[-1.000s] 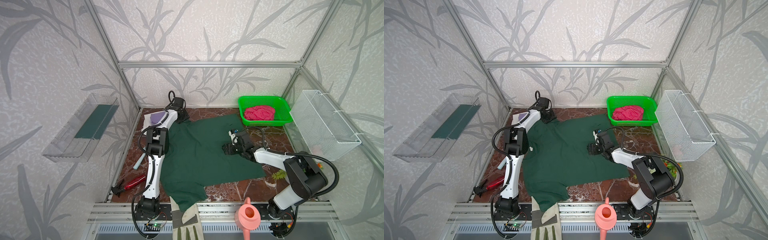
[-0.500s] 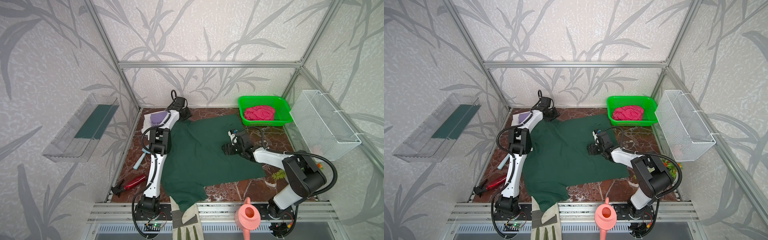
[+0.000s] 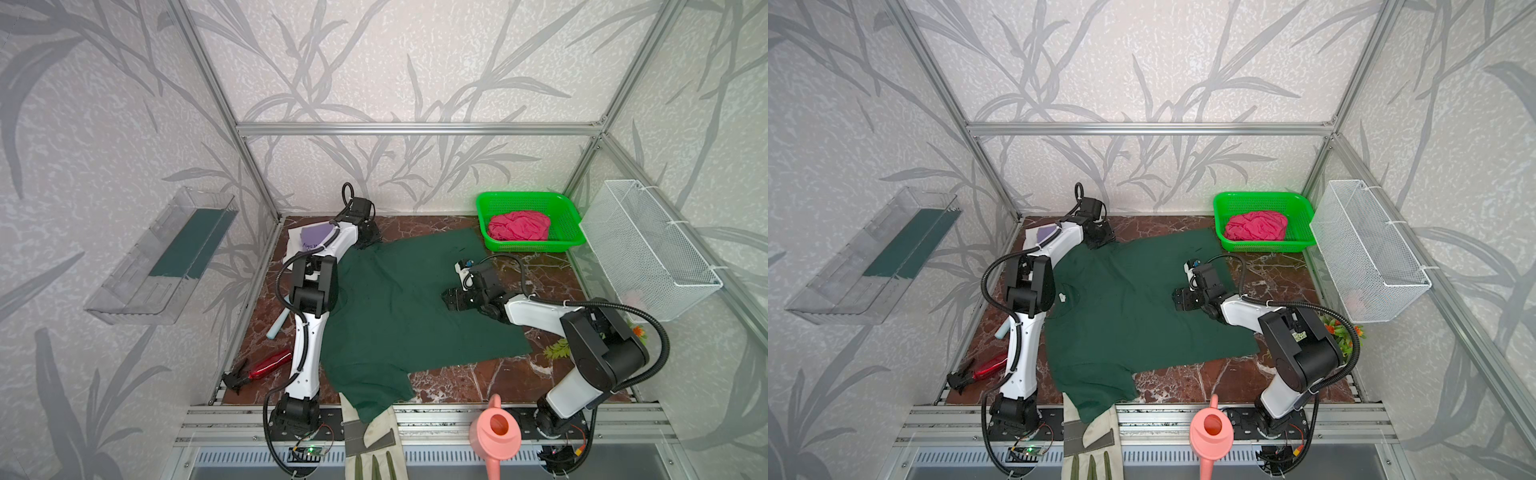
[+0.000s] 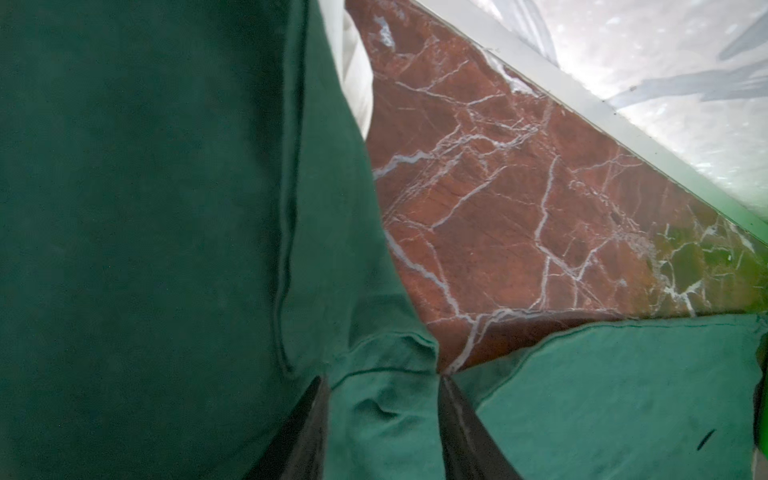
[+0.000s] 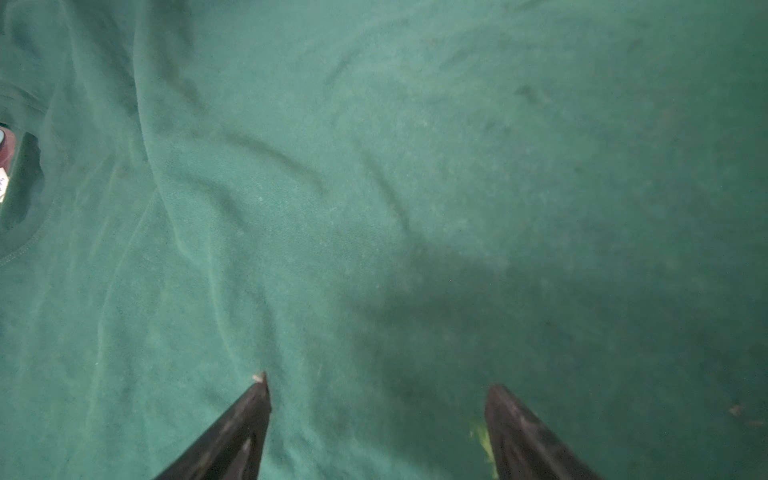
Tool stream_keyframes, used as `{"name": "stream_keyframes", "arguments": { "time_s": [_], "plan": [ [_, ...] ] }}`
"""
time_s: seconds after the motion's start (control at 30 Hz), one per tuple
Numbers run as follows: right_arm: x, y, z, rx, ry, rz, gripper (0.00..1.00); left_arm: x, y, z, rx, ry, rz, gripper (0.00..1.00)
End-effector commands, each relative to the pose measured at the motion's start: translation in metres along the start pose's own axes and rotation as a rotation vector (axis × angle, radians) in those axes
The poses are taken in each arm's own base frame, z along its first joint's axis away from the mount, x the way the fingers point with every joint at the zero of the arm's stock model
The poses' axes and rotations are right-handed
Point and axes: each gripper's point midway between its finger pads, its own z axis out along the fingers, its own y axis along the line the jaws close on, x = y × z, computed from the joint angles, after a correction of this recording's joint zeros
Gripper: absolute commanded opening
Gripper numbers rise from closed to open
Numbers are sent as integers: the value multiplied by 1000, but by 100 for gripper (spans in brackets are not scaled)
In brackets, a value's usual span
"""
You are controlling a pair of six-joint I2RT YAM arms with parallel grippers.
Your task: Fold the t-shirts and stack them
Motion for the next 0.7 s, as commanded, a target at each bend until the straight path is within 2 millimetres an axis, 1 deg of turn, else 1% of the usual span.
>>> {"name": "stream_keyframes", "arguments": {
  "time_s": [0.0,0.17,0.57,0.67],
  "plan": [
    [-7,4,0,-22,-24,4,82,-7,9,-7,-30,-23,-23,42],
    [-9,4,1,-25,-28,1,82,-11,15,-5,-44,-22,-41,39],
    [-8,5,3,-29,-21,0,82,-5,17,9,-48,9,-70,34],
    [-8,4,2,-27,-24,-3,83,-4,16,14,-46,18,-73,29]
  ]
}}
